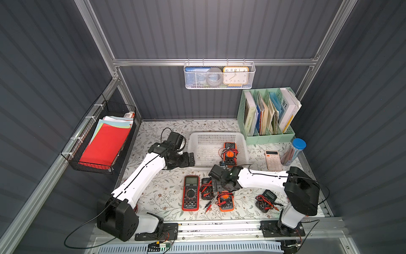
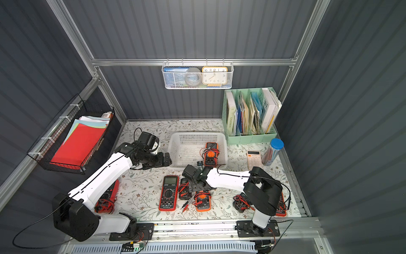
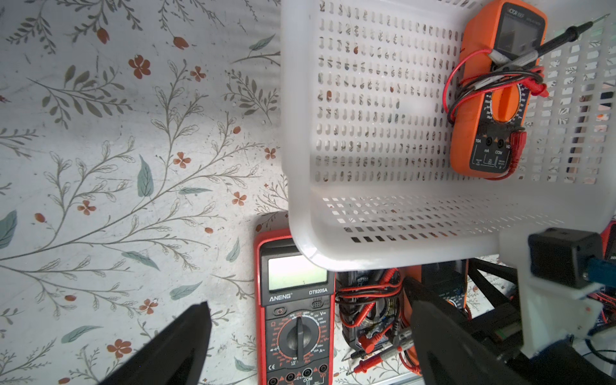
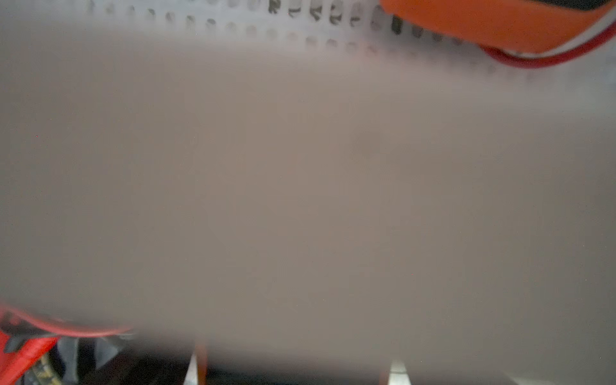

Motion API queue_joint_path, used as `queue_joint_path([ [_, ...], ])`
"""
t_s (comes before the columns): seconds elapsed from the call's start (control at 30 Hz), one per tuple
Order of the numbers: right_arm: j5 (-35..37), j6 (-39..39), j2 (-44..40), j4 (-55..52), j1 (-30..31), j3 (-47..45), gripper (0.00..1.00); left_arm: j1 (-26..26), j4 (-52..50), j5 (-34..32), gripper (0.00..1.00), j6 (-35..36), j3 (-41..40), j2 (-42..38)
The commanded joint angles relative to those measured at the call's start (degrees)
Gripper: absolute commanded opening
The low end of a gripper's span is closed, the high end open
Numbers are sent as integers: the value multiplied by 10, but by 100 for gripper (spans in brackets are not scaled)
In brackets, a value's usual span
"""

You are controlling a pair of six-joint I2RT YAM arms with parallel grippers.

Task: Put the multimeter into the basket
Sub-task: Pick up the multimeter from the center of the board.

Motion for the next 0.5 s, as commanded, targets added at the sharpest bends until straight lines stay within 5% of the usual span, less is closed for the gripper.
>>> queue_joint_path([
  [0.0, -18, 8, 27, -15, 2, -20, 94, -3, -9, 0, 99, 10, 1, -11],
  [0.23, -38, 9, 44, 1, 2, -27, 84, -3, -8, 0, 99, 6, 2, -12],
  [0.33, -43, 7, 44, 3, 2, -29, 73, -3, -9, 0, 99, 7, 4, -12],
  [0.47, -46, 9, 32, -1, 2, -33, 80, -3, -10, 0, 99, 7, 5, -13],
])
